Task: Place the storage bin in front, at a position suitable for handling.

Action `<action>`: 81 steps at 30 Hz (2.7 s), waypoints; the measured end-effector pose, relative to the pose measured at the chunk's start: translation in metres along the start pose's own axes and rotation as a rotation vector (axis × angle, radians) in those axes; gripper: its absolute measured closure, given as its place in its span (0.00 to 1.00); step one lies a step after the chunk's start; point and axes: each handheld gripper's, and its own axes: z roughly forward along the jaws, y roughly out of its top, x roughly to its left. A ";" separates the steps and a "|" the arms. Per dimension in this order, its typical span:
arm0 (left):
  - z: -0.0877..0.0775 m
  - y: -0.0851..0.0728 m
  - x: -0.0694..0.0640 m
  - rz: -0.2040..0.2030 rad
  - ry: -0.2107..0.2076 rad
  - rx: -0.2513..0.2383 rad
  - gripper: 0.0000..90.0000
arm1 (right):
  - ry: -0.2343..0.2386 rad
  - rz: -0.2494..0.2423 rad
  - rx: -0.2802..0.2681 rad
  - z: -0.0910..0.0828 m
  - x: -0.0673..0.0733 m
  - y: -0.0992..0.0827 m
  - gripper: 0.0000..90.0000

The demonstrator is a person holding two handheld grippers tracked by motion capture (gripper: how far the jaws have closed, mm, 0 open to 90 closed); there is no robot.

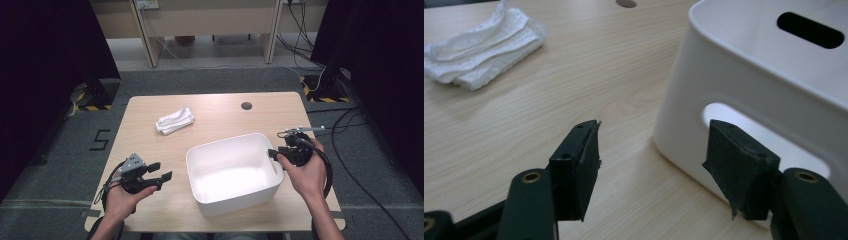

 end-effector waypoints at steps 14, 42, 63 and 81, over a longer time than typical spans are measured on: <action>-0.004 0.038 -0.018 0.041 -0.082 -0.032 0.42 | -0.040 -0.054 0.100 0.017 0.013 0.001 0.79; 0.045 0.062 -0.035 0.081 0.023 0.141 0.71 | -0.128 0.023 0.134 0.023 0.019 0.000 0.97; 0.104 0.091 0.007 0.087 0.072 0.251 0.88 | -0.152 0.099 0.066 0.041 0.027 0.011 0.97; 0.070 0.094 -0.010 0.052 0.193 0.127 0.57 | -0.156 0.121 0.010 0.041 0.021 0.019 0.90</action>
